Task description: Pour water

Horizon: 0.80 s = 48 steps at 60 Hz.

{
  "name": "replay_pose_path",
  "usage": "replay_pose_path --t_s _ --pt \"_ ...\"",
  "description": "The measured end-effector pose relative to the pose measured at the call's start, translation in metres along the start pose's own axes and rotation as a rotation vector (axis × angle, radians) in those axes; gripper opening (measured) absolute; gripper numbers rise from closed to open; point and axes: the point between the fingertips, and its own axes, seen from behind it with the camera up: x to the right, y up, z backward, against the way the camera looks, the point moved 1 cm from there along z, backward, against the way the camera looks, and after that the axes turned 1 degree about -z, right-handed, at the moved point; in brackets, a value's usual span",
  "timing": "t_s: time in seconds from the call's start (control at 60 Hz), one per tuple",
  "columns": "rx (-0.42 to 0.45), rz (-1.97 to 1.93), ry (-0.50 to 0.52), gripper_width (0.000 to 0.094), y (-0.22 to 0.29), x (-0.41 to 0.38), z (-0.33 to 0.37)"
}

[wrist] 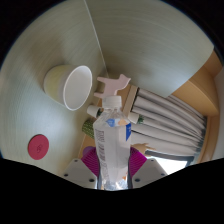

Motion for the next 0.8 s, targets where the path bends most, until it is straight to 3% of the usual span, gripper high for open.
replay_pose_path --t_s 0.25,0.45,0.8 --pt "0.029 0.372 -0.06 0.0365 0.039 -0.006 -0.019" --pt "0.021 0.323 -0.042 0.0365 0.038 -0.011 -0.023" --pt "-0.048 -0.793 -0.076 0.0365 -0.03 0.078 0.015"
